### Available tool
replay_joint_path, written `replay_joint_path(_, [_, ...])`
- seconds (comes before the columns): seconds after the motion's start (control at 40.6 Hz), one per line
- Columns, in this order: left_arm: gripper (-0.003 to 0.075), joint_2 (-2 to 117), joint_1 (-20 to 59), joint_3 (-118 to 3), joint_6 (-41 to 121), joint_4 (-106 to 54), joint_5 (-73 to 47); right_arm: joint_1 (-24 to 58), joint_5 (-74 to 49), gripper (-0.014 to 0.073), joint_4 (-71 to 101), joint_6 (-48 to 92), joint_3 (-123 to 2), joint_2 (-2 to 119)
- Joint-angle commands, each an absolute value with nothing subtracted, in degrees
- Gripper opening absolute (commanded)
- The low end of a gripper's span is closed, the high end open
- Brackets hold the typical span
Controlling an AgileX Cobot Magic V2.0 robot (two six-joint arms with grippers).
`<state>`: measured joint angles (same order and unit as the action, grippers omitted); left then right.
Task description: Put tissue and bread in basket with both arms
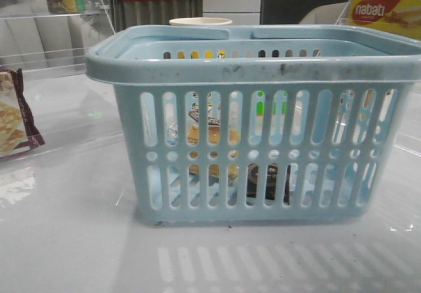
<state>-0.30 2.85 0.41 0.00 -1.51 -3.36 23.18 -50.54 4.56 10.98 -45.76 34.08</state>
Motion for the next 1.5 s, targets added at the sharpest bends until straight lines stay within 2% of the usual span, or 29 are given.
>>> replay_joint_path(0.0, [0.0091, -1.4, 2.8, 0.4, -0.7, -2.1, 2.1, 23.3, -46.5, 0.0053, 4.2, 11.5, -47.2, 34.1])
replay_joint_path(0.959, [0.0091, -1.4, 2.8, 0.4, -0.7, -2.1, 2.1, 23.3, -45.1, 0.0053, 3.6, 11.5, -46.1, 32.9])
replay_joint_path(1.082, [0.0091, -1.4, 2.8, 0.4, -0.7, -2.1, 2.0, 18.3, -36.7, 0.0053, 3.1, 11.5, -41.2, 28.9])
replay_joint_path(1.304, [0.009, -1.4, 2.8, 0.4, -0.7, -2.1, 2.0, 5.8, -16.6, 0.0053, 3.1, 11.5, -23.9, 14.4])
replay_joint_path(1.476, [0.009, -1.4, 2.8, 0.4, -0.7, -2.1, 2.0, -0.5, -8.6, 0.0053, 3.2, 11.5, -10.7, 4.3])
